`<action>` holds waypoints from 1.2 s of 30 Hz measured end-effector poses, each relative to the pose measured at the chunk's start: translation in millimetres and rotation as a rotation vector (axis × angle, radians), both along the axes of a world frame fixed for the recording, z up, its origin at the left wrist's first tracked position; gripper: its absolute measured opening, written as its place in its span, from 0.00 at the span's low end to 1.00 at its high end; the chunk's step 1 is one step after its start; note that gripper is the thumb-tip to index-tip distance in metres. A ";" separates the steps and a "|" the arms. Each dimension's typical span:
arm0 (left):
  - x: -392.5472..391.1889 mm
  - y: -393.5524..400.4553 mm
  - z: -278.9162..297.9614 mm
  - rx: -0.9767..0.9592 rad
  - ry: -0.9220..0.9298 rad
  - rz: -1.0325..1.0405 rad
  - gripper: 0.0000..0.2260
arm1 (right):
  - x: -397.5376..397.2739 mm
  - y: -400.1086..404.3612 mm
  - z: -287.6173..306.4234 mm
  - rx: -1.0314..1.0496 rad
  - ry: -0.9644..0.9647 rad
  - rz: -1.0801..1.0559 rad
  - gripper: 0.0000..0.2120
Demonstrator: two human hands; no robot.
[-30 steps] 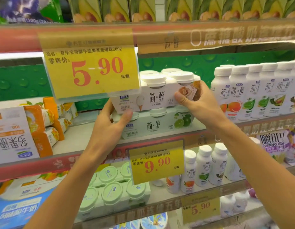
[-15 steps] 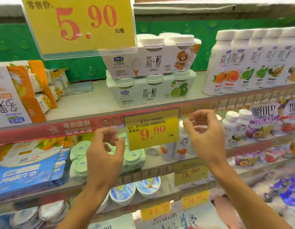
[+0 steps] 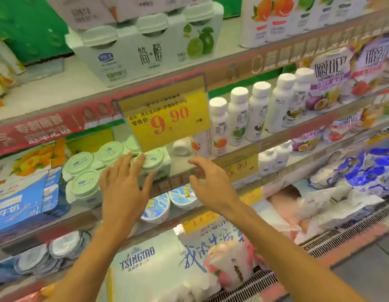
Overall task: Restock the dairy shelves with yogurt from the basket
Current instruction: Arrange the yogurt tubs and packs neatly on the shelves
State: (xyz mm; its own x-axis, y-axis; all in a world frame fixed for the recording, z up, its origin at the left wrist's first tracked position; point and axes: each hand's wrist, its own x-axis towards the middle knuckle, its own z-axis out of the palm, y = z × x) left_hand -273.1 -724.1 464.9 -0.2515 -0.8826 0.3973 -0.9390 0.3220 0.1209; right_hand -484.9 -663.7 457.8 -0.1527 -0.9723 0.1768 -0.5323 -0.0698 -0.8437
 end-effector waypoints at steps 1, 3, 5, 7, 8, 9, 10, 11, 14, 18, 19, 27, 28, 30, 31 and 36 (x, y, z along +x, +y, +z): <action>3.7 -2.0 -2.3 -0.035 -0.024 -0.012 0.24 | 5.0 -2.5 -2.5 0.006 0.027 0.032 0.19; 8.4 -5.1 -3.5 -0.081 -0.039 -0.020 0.22 | 13.7 -9.8 -2.3 0.027 0.086 0.069 0.23; 12.3 -7.6 -2.0 -0.093 -0.045 -0.011 0.21 | 21.1 -20.4 1.1 0.052 0.171 0.090 0.28; 17.4 -9.3 -1.8 -0.097 -0.039 -0.012 0.21 | 27.4 -30.4 5.4 0.074 0.276 0.088 0.32; 20.1 -10.2 -2.1 -0.101 -0.031 -0.020 0.21 | 30.0 -34.9 7.4 0.089 0.333 0.073 0.34; 23.0 -10.6 -2.5 -0.105 -0.022 -0.029 0.21 | 32.9 -39.1 9.3 0.103 0.393 0.053 0.35; 25.6 -10.7 -2.3 -0.105 -0.016 -0.039 0.21 | 35.4 -43.0 10.8 0.119 0.450 0.031 0.36; 28.1 -10.8 -2.4 -0.103 -0.014 -0.046 0.21 | 37.7 -46.7 12.5 0.136 0.496 0.013 0.37; 35.2 -11.0 -0.2 -0.057 -0.014 -0.044 0.20 | 42.0 -57.4 17.0 0.174 0.564 -0.032 0.37; 43.3 -16.5 7.3 0.050 -0.041 -0.033 0.18 | 48.7 -69.4 15.9 0.234 0.610 -0.090 0.36; 45.1 -18.7 9.4 0.074 -0.049 -0.040 0.20 | 50.8 -71.7 14.7 0.261 0.628 -0.094 0.36; 52.2 -23.7 14.4 0.104 -0.119 -0.084 0.25 | 60.1 -62.5 -3.9 0.167 0.702 -0.159 0.27; 52.3 -23.7 14.7 0.102 -0.126 -0.081 0.25 | 61.5 -60.8 -4.0 0.134 0.690 -0.187 0.27; 52.6 -23.3 14.9 0.103 -0.131 -0.079 0.25 | 64.7 -63.0 0.4 0.110 0.666 -0.220 0.28; 52.8 -23.2 15.1 0.103 -0.130 -0.082 0.25 | 65.7 -66.6 4.9 0.118 0.669 -0.215 0.26; 52.5 -21.3 16.3 0.104 -0.117 -0.092 0.25 | 66.1 -94.6 19.9 0.213 0.733 -0.106 0.18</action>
State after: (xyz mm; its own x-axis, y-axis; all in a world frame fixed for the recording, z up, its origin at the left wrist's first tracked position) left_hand -220.5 -745.4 481.2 -0.3723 -0.8886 0.2680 -0.9157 0.3987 0.0500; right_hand -418.8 -758.3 477.7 -0.1634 -0.9834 0.0792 -0.9552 0.1376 -0.2622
